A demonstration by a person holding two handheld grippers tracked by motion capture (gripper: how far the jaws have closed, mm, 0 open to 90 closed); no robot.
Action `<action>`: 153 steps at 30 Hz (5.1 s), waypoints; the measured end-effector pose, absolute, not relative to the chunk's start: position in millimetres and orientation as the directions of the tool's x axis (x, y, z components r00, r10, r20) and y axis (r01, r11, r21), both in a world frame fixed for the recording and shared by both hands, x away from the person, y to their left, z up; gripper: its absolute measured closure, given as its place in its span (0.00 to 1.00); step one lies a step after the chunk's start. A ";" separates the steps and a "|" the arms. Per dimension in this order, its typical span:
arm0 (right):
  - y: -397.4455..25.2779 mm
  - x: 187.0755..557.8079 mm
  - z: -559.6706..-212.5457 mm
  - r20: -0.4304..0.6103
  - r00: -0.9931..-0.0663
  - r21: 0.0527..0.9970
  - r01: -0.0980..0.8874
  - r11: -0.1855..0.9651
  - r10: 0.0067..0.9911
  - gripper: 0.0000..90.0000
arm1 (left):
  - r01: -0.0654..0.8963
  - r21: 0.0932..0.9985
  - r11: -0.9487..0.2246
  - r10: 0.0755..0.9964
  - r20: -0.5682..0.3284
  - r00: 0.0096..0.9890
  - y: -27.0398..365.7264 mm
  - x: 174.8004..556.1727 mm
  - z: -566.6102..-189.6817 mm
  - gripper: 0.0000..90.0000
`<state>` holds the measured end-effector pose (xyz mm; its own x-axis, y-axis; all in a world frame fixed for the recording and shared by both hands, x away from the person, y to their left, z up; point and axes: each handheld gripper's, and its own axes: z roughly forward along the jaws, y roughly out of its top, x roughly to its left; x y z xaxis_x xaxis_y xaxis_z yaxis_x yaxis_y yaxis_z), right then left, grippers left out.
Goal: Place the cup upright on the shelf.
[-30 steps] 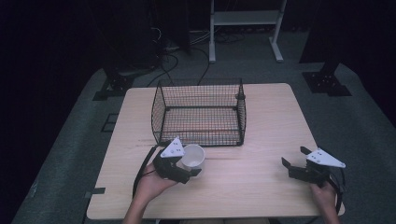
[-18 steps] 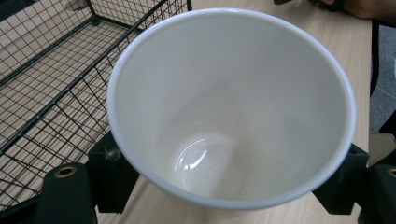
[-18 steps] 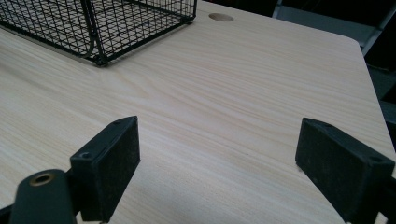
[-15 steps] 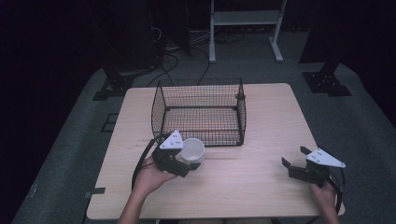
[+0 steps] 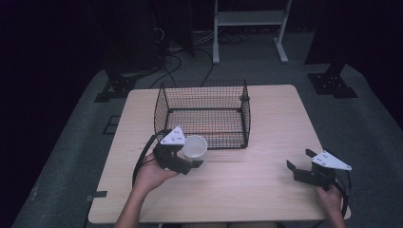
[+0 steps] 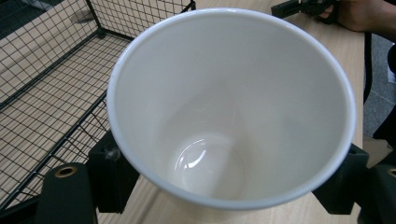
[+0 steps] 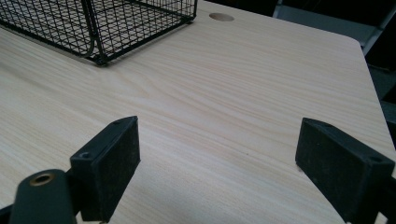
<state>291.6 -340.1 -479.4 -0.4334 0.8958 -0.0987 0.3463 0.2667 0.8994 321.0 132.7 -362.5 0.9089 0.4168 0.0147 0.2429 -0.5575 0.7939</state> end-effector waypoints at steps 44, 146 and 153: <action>-341.6 291.1 -479.1 -0.086 -0.436 0.904 0.343 0.253 0.896 0.15 | 0.245 0.767 -0.593 0.435 0.049 0.899 124.6 376.3 -307.7 0.24; -344.5 291.8 -479.0 -0.066 -0.435 0.913 0.337 0.230 0.898 0.15 | 0.463 0.611 -0.642 0.519 -0.097 0.849 83.6 526.6 -400.2 0.24; -344.5 291.6 -478.9 -0.067 -0.436 0.913 0.335 0.231 0.897 0.15 | 0.464 0.585 -0.666 0.521 -0.081 0.850 82.4 527.9 -406.0 0.24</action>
<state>291.6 -344.5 -478.9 -0.4364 0.8973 -0.0672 0.3353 0.2315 0.9132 527.9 82.4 -406.0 0.8496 0.5212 -0.0809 0.4640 -0.6656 0.5845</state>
